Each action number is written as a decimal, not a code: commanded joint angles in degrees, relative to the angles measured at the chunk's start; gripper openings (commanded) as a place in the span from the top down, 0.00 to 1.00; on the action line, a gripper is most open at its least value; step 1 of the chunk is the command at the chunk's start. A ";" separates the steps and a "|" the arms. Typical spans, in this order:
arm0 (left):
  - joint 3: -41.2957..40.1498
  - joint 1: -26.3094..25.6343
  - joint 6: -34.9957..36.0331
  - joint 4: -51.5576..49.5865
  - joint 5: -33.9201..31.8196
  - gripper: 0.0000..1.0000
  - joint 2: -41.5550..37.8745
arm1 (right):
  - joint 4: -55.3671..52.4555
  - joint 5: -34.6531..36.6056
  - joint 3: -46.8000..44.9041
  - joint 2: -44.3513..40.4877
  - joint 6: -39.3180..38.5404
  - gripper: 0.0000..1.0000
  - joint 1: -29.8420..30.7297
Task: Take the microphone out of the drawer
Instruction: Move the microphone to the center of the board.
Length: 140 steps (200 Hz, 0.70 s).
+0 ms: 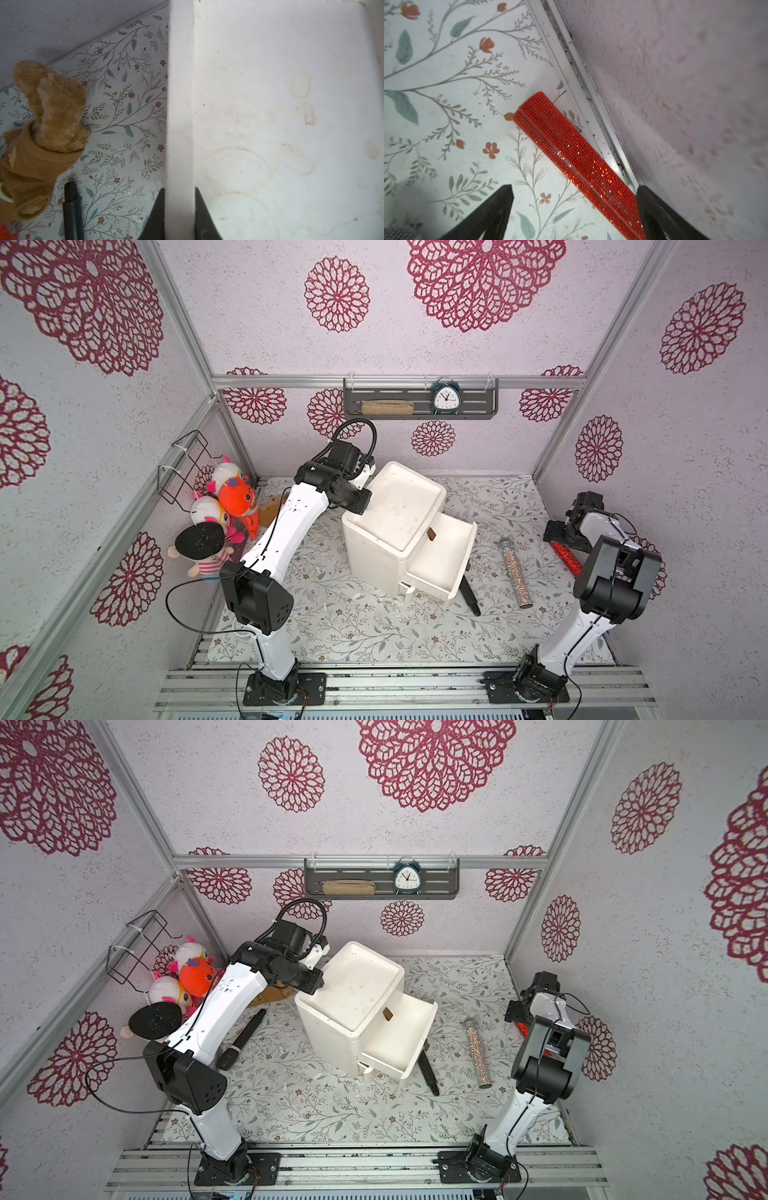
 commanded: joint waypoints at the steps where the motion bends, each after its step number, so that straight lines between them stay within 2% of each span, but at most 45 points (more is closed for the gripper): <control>1: -0.71 0.30 1.66 -1.67 -0.51 1.00 0.36 | -1.97 -0.36 0.55 2.00 -0.78 0.04 -0.50; 22: -0.71 0.27 1.60 -1.56 -0.44 1.00 0.35 | -1.94 -0.17 -0.28 2.87 -1.23 0.05 -0.78; 85: -0.36 0.26 1.44 -1.53 0.12 1.00 0.86 | -1.39 -0.18 -4.67 0.44 -0.88 0.21 -0.61; 105: -0.29 0.27 1.38 -1.62 0.16 1.00 0.86 | -2.13 0.85 -5.30 -0.04 -0.98 0.31 -0.12; 119: -0.35 0.28 1.37 -1.63 0.15 1.00 0.71 | -2.78 0.92 -5.43 -0.29 -0.80 0.44 0.17; 140: -0.36 0.27 1.33 -1.62 0.17 1.00 0.64 | -3.87 0.34 -5.74 -0.72 -0.47 0.47 0.57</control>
